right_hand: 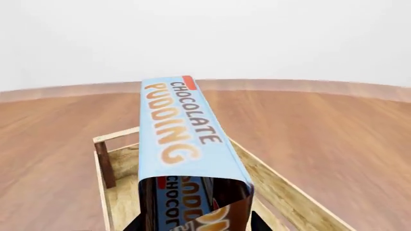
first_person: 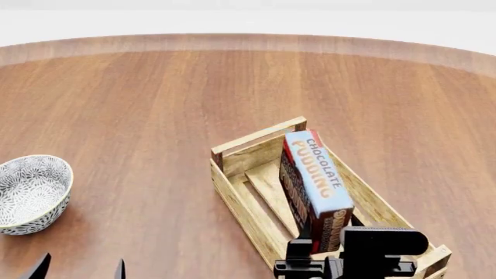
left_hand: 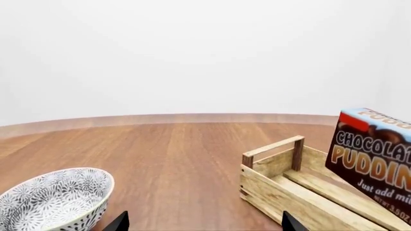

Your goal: Pick up the chocolate pudding and put it in the tray.

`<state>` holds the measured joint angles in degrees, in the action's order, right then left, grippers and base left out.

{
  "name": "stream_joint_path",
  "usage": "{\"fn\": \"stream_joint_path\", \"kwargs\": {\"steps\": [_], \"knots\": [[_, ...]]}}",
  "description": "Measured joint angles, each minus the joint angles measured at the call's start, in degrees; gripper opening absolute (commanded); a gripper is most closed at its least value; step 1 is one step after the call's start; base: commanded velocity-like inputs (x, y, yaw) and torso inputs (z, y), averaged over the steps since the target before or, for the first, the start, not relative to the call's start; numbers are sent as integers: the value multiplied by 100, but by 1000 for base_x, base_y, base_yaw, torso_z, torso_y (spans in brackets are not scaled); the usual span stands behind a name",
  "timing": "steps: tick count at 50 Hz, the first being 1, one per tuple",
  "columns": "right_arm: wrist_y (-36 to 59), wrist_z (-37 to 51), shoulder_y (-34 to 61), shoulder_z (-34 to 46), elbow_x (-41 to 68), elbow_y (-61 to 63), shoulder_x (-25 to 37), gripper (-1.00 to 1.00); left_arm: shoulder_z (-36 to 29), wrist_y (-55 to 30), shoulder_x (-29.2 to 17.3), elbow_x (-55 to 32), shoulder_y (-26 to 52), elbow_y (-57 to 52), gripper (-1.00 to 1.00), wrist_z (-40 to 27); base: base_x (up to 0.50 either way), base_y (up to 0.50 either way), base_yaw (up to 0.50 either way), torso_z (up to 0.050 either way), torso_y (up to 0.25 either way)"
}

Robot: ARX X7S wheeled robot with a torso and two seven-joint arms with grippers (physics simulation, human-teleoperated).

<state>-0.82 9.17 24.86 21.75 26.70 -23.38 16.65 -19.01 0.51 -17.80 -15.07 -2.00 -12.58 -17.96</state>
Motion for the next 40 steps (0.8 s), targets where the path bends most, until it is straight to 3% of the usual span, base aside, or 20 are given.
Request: {"fn": "stream_joint_path", "kwargs": {"steps": [40], "knots": [[-868, -76, 606, 89, -415, -2090, -459, -100, -73, 34, -22, -31, 55, 100, 100, -41, 0, 0, 0, 0, 0]]}}
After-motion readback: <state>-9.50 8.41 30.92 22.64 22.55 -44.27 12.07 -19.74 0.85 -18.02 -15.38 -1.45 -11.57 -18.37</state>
